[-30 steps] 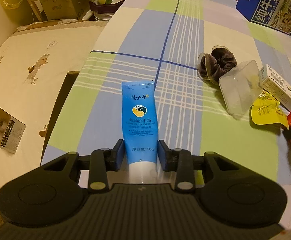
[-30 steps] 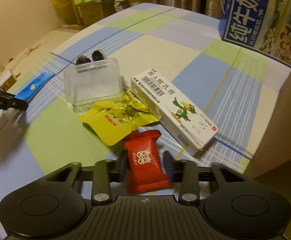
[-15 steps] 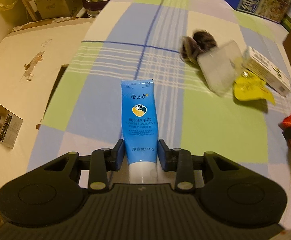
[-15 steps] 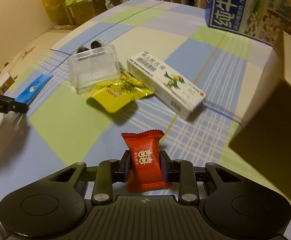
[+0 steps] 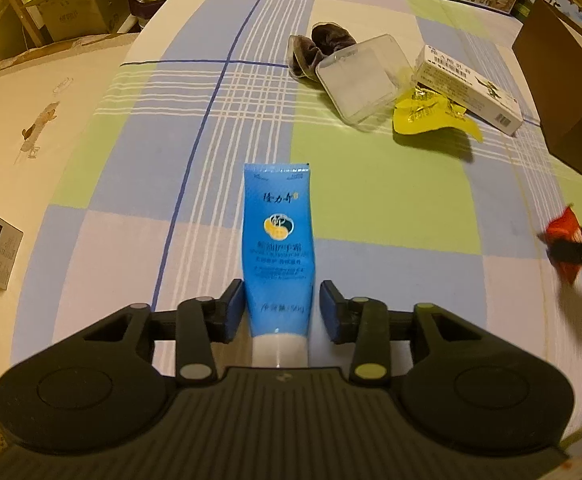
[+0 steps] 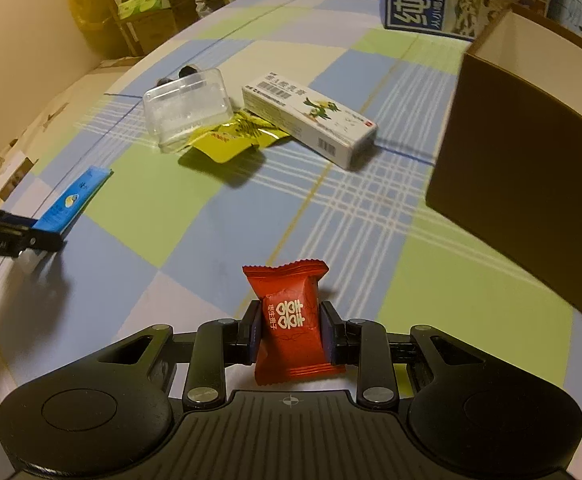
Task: Organize objects
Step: 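Lift the tube and candy and carry both toward the brown box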
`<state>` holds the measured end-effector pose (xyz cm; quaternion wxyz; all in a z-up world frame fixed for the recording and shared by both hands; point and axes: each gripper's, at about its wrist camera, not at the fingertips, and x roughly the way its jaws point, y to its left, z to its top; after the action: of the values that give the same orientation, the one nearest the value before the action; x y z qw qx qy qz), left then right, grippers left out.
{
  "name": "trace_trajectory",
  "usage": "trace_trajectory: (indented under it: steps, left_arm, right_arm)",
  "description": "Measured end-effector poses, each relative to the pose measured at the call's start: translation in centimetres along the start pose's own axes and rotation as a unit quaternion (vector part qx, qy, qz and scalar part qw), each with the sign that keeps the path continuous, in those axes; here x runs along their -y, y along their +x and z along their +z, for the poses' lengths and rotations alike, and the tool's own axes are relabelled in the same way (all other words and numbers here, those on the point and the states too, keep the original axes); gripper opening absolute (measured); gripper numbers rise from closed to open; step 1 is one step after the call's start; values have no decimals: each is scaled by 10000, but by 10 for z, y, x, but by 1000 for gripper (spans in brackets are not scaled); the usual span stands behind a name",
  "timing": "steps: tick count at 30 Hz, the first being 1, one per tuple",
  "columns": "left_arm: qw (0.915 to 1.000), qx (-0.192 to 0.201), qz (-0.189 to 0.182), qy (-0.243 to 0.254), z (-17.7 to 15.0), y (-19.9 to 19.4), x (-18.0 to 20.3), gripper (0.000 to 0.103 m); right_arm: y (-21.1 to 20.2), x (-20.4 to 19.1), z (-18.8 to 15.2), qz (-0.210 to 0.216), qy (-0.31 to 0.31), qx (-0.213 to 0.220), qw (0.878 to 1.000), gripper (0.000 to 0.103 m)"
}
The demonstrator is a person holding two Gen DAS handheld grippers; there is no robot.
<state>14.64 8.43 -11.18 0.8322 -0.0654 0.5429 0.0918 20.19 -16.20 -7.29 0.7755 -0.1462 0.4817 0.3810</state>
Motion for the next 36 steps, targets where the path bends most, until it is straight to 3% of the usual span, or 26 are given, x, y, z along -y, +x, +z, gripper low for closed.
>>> trace_trajectory:
  steps: [22, 36]
  left_arm:
    - [9994, 47, 335, 120, 7, -7, 26, 33]
    - [9981, 534, 181, 268, 19, -45, 58, 33]
  right_arm:
    - [-36, 33, -22, -72, 378, 194, 9991, 27]
    - [-75, 45, -19, 173, 581, 675, 9959, 26]
